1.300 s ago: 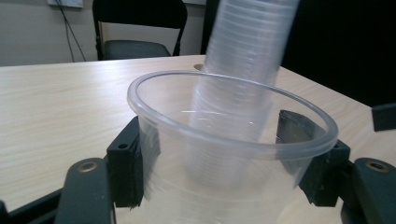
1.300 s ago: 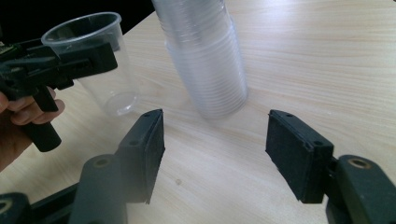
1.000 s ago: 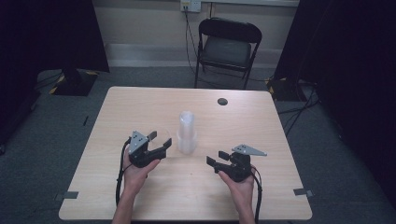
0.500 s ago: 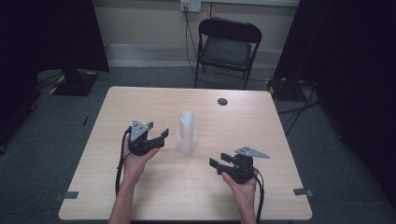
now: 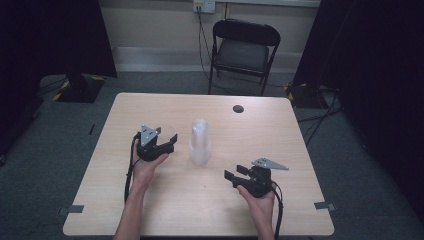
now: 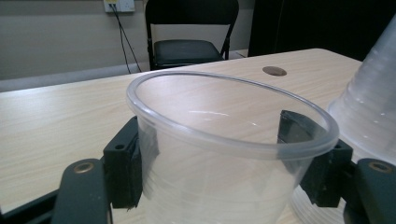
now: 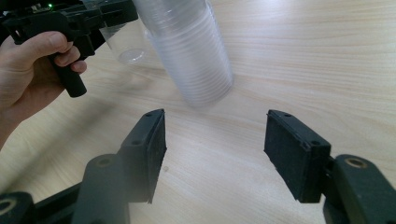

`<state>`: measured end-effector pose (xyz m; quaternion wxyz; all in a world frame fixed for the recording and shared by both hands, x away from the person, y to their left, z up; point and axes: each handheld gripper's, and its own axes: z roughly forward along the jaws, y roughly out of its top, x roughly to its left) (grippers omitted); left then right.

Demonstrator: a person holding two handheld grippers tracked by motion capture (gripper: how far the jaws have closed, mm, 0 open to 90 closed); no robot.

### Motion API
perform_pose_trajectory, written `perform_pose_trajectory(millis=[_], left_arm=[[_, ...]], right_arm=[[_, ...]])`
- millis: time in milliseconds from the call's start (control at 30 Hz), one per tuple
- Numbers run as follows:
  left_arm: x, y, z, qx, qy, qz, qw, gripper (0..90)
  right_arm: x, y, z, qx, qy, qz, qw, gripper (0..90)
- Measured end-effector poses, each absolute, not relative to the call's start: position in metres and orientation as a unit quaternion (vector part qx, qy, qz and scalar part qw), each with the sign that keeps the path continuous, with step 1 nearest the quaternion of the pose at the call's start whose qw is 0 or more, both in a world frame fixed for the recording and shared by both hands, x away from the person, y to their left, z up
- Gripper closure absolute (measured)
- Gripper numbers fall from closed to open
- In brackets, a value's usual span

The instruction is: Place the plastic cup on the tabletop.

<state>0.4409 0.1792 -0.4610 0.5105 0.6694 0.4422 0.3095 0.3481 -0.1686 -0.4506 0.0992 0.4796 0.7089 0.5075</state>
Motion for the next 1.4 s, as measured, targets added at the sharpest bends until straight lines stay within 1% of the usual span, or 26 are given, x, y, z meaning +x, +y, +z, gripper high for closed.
perform_pose_trajectory(millis=[67, 367, 533, 633, 733, 867, 1033, 1133, 1300, 1367, 1400], left_arm=[[0.443, 0.179, -0.464, 0.673, 0.443, 0.311, 0.504, 29.2], [0.454, 0.181, -0.479, 0.679, 0.463, 0.281, 0.496, 26.8], [0.456, 0.179, -0.483, 0.685, 0.462, 0.279, 0.489, 25.8], [0.456, 0.179, -0.483, 0.685, 0.461, 0.277, 0.491, 22.9], [0.457, 0.178, -0.485, 0.691, 0.463, 0.271, 0.485, 22.7], [0.457, 0.176, -0.488, 0.695, 0.472, 0.26, 0.477, 20.2], [0.455, 0.176, -0.487, 0.703, 0.476, 0.252, 0.464, 15.7], [0.454, 0.177, -0.486, 0.709, 0.475, 0.25, 0.458, 15.8], [0.45, 0.18, -0.483, 0.706, 0.482, 0.246, 0.455, 15.8], [0.447, 0.182, -0.484, 0.694, 0.481, 0.255, 0.471, 15.8], [0.447, 0.183, -0.484, 0.69, 0.484, 0.246, 0.478, 15.9]], right_arm=[[0.348, -0.168, -0.451, 0.48, 0.709, 0.507, 0.099, 39.0], [0.348, -0.169, -0.451, 0.482, 0.711, 0.503, 0.097, 40.4], [0.349, -0.167, -0.452, 0.481, 0.712, 0.502, 0.095, 40.4], [0.349, -0.166, -0.452, 0.48, 0.712, 0.503, 0.094, 40.4], [0.348, -0.166, -0.451, 0.481, 0.712, 0.503, 0.095, 40.4], [0.348, -0.167, -0.451, 0.48, 0.711, 0.504, 0.095, 40.4], [0.348, -0.166, -0.451, 0.479, 0.712, 0.504, 0.094, 40.4], [0.348, -0.166, -0.451, 0.48, 0.712, 0.504, 0.093, 40.3], [0.349, -0.167, -0.452, 0.481, 0.711, 0.506, 0.092, 39.3], [0.348, -0.168, -0.452, 0.481, 0.71, 0.506, 0.093, 38.6], [0.348, -0.168, -0.452, 0.48, 0.711, 0.506, 0.093, 38.2]])
